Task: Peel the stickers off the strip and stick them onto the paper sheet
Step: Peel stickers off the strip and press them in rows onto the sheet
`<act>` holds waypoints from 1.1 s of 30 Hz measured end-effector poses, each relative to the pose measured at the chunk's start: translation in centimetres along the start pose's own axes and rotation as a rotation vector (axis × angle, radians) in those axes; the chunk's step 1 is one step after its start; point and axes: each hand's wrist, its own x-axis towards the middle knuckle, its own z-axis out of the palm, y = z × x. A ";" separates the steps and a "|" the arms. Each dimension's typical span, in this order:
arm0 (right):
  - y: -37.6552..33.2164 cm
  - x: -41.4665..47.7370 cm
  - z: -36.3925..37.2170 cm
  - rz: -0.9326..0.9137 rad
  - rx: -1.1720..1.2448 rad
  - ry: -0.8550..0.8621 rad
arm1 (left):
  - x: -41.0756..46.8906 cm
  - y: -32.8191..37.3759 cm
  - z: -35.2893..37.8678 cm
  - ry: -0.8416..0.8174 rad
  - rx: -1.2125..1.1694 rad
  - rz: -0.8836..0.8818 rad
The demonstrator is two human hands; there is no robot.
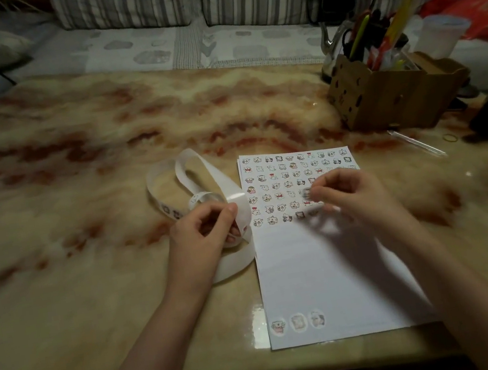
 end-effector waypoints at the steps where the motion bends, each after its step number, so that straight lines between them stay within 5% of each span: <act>1: 0.2 0.3 -0.9 0.039 -0.039 0.005 | 0.0 0.0 0.0 0.001 0.009 0.002; 8: 2.5 2.1 -3.5 0.090 -0.301 0.027 | 0.0 0.0 0.0 -0.007 0.013 -0.006; 33: 3.4 2.0 -3.3 0.057 -0.374 0.002 | -0.1 0.0 0.1 -0.010 0.024 0.000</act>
